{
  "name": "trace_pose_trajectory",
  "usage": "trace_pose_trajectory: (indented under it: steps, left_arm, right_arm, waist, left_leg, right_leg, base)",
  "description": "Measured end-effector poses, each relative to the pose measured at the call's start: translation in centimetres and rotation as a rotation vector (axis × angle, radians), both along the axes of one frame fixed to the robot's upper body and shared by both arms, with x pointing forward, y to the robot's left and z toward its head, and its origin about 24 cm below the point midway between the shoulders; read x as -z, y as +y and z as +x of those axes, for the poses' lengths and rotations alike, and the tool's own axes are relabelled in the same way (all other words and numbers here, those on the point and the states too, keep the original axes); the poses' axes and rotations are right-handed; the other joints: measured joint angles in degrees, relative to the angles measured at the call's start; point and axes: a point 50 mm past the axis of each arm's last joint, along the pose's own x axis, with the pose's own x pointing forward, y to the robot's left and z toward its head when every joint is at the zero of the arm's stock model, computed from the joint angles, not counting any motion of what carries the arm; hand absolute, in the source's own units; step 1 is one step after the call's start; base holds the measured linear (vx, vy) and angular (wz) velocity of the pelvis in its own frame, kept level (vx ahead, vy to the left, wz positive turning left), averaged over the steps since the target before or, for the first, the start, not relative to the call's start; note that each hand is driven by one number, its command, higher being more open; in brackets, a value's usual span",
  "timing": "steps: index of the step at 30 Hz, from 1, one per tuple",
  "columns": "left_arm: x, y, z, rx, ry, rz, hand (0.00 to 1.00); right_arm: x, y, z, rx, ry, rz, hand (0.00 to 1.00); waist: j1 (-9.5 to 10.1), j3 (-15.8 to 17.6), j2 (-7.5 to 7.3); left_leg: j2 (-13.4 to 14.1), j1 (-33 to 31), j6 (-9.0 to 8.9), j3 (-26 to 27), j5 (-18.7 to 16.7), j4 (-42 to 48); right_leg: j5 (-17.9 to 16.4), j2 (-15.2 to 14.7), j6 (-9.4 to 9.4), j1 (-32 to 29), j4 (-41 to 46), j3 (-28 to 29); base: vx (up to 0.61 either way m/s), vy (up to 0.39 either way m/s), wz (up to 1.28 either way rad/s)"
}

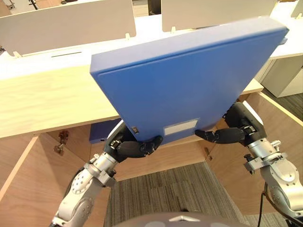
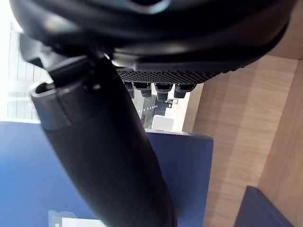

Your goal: Walk over to the cabinet, pick up the folder, carry it to the office cabinet, place the folder inside the office cabinet, then close the office cabinet door

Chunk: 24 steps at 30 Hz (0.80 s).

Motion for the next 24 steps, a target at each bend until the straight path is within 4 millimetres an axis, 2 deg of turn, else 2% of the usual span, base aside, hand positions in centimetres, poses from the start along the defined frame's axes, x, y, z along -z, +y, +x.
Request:
trace_pose_trajectory:
  steps: [8, 9, 15, 21, 24]
  left_arm:
    - [0.3, 1.0, 0.2, 0.075, 0.023, 0.125, 0.0]
    - [0.4, 1.1, 0.2, 0.077, 0.032, 0.133, 0.0]
    - [1.4, 1.6, 0.6, 0.078, 0.075, 0.185, 0.0]
    - [1.8, 2.3, 1.1, 0.018, 0.09, 0.215, 0.0]
    - [2.3, 1.7, 0.9, 0.046, 0.095, 0.239, 0.0]
  right_arm:
    - [-0.2, 1.8, 1.2, -0.208, 0.056, -0.142, 1.0]
    - [-0.3, 1.9, 1.3, -0.216, 0.056, -0.151, 0.0]
    - [-1.0, 2.7, 2.1, -0.283, 0.048, -0.224, 0.0]
    - [-0.2, 3.6, 1.8, -0.353, 0.091, -0.243, 0.0]
    - [-0.2, 3.8, 1.8, -0.344, 0.081, -0.223, 0.0]
  waist:
    - [-0.12, -0.1, -0.69]
    - [-0.09, -0.1, -0.84]
    - [0.03, -0.1, -1.06]
    - [0.09, -0.2, -1.19]
    - [0.06, -0.2, -1.18]
  left_leg:
    - [-0.8, -0.1, 0.44, -0.2, 0.3, -0.6]
    - [-0.9, -0.1, 0.52, -0.2, 0.5, -0.9]
    - [-1.3, -0.1, 0.71, -0.2, 0.8, -1.6]
    - [-1.3, 0.0, 0.74, -0.2, 1.0, -2.0]
    - [-1.4, -0.1, 0.77, -0.7, 1.2, -2.1]
  right_leg:
    - [0.3, -0.7, 0.27, 0.0, -0.4, -0.2]
    - [0.3, -0.8, 0.32, 0.0, -0.5, -0.3]
    - [0.8, -1.1, 0.23, -0.1, -1.1, -0.3]
    - [1.0, -1.1, 0.15, -0.1, -1.2, -0.6]
    - [1.3, -1.2, 0.1, -0.1, -1.2, -1.5]
  base:
    - [0.0, 0.002, 0.01]
    - [0.0, 0.0, 0.0]
    - [0.0, 0.0, 0.0]
    - [0.0, 0.0, 0.0]
    - [0.0, -0.004, 0.06]
